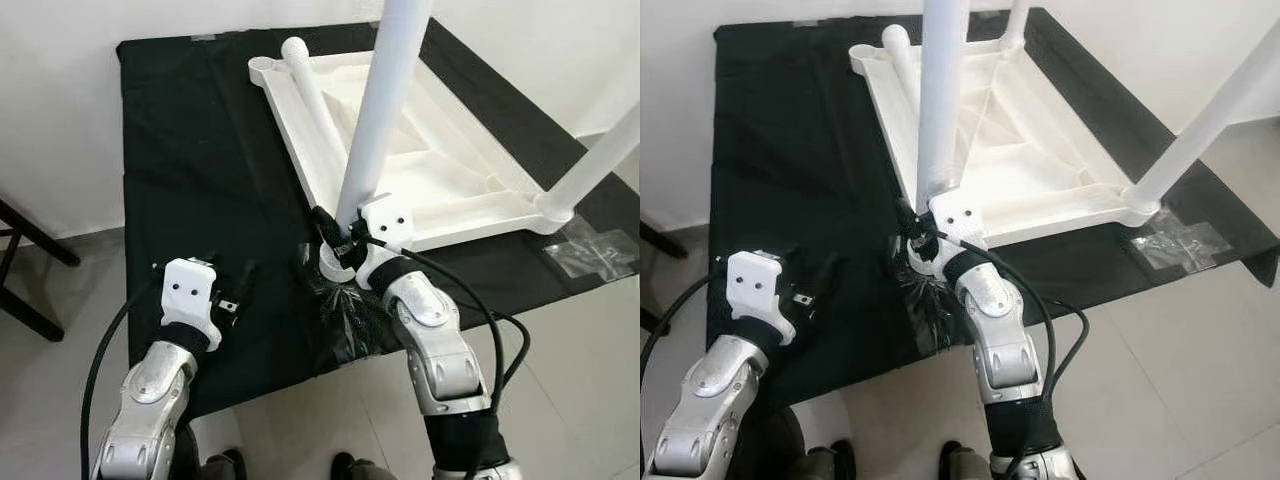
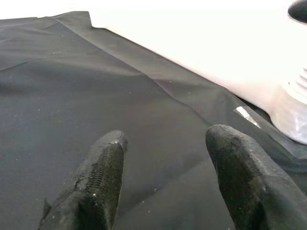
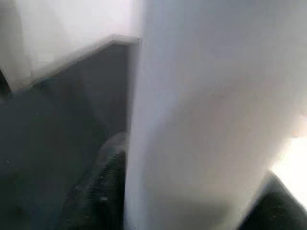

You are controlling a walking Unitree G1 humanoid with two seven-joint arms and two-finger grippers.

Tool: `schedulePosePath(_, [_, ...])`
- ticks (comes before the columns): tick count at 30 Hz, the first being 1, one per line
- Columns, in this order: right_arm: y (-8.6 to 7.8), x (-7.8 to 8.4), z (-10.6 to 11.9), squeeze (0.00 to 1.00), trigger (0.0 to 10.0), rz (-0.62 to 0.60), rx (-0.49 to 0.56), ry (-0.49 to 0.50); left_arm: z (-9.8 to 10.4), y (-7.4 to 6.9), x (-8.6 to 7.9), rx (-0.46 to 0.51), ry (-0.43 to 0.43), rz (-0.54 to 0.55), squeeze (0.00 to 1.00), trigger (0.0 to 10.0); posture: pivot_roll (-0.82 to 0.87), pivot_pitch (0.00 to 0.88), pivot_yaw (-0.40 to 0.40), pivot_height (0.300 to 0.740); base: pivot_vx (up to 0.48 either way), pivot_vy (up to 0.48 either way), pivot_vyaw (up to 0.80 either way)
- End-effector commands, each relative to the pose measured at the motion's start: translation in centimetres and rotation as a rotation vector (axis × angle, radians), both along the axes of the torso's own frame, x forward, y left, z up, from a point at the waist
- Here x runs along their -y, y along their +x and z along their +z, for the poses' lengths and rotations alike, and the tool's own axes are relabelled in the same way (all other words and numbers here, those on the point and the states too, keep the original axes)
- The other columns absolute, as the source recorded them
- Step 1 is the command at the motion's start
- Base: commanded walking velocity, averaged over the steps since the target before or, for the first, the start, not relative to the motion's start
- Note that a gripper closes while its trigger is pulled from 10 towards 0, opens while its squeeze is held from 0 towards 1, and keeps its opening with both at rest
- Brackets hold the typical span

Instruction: Building children table

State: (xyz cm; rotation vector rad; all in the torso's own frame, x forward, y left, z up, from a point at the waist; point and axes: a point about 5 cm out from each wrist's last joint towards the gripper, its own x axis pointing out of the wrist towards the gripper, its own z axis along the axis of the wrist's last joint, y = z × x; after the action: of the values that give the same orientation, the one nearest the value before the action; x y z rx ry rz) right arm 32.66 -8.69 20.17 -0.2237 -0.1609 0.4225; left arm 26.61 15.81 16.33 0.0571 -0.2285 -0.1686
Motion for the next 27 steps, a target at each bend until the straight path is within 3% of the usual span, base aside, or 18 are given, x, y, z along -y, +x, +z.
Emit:
schedulePosePath(1, [0.9, 1.7, -1.8, 1.00, 10.0, -0.053, -0.116, -0.013, -0.7, -0.3, -0.3, -0.031, -0.008, 0.021, 0.00, 10.0, 0.06, 0.287, -0.096, 0.740, 0.000, 0.000, 0.00])
schedulePosePath(3, [1.5, 1.7, -0.9, 1.00, 10.0, -0.009, -0.100, 0.009, -0.7, -0.3, -0.2, -0.032, -0.011, 0.018, 0.00, 10.0, 0.06, 0.286, -0.096, 0.740, 0.000, 0.000, 0.00])
schedulePosePath(6, [2.3, 0.9, 2.2, 1.00, 10.0, 0.243, -0.012, 0.022, -0.7, -0.1, 0.1, -0.032, -0.015, 0.002, 0.00, 10.0, 0.06, 0.286, -0.099, 0.740, 0.000, 0.000, 0.00])
schedulePosePath(7, [2.3, 0.9, 2.2, 1.00, 10.0, 0.243, -0.012, 0.022, -0.7, -0.1, 0.1, -0.032, -0.015, 0.002, 0.00, 10.0, 0.06, 0.286, -0.099, 0.740, 0.000, 0.000, 0.00])
schedulePosePath(8, [2.2, 0.7, 3.2, 0.49, 10.0, 0.395, 0.004, 0.000, -0.7, -0.1, 0.2, -0.032, -0.014, -0.005, 0.00, 10.0, 0.06, 0.286, -0.101, 0.740, 0.000, 0.000, 0.00])
schedulePosePath(9, [2.0, 0.5, 3.8, 0.49, 10.0, 0.493, 0.010, -0.017, -0.7, 0.0, 0.3, -0.031, -0.013, -0.010, 0.00, 10.0, 0.06, 0.286, -0.101, 0.740, 0.000, 0.000, 0.00])
schedulePosePath(10, [2.1, 0.5, 4.4, 0.00, 10.0, 0.588, 0.017, -0.056, -0.7, 0.0, 0.4, -0.032, -0.013, -0.013, 0.00, 10.0, 0.06, 0.286, -0.103, 0.740, 0.000, 0.000, 0.00])
schedulePosePath(11, [2.1, 0.5, 4.4, 0.00, 10.0, 0.588, 0.017, -0.056, -0.7, 0.0, 0.4, -0.032, -0.013, -0.013, 0.00, 10.0, 0.06, 0.286, -0.103, 0.740, 0.000, 0.000, 0.00])
schedulePosePath(14, [2.4, 0.7, 5.2, 0.00, 10.0, 0.759, 0.007, -0.157, -0.7, -0.1, 0.5, -0.033, -0.014, -0.014, 0.00, 10.0, 0.08, 0.287, -0.110, 0.740, 0.000, 0.000, 0.00])
schedulePosePath(16, [2.4, 0.7, 5.2, 0.00, 10.0, 0.759, 0.007, -0.157, -0.7, -0.1, 0.5, -0.033, -0.014, -0.014, 0.00, 10.0, 0.08, 0.287, -0.110, 0.740, 0.000, 0.000, 0.00])
schedulePosePath(19, [2.7, 0.6, 5.5, 0.00, 10.0, 0.857, -0.023, -0.198, -0.8, -0.3, 0.5, -0.034, -0.013, -0.006, 0.00, 10.0, 0.09, 0.287, -0.116, 0.740, 0.000, 0.000, 0.00])
schedulePosePath(20, [2.9, 0.7, 5.7, 0.00, 8.7, 0.903, -0.040, -0.195, -0.8, -0.4, 0.5, -0.033, -0.012, -0.001, 0.00, 10.0, 0.09, 0.287, -0.117, 0.740, 0.000, 0.000, 0.00])
schedulePosePath(21, [2.9, 0.7, 5.7, 0.00, 8.7, 0.903, -0.040, -0.195, -0.8, -0.4, 0.5, -0.033, -0.012, -0.001, 0.00, 10.0, 0.09, 0.287, -0.117, 0.740, 0.000, 0.000, 0.00])
schedulePosePath(22, [3.3, 0.7, 5.9, 0.00, 0.0, 0.968, -0.074, -0.192, -0.8, -0.5, 0.5, -0.032, -0.011, 0.004, 0.00, 10.0, 0.09, 0.285, -0.117, 0.740, 0.000, 0.000, 0.00])
schedulePosePath(27, [3.6, 1.0, 5.9, 0.00, 0.0, 1.007, -0.098, -0.206, -0.8, -0.5, 0.5, -0.032, -0.010, 0.001, 0.00, 10.0, 0.09, 0.284, -0.118, 0.740, 0.000, 0.000, 0.00])
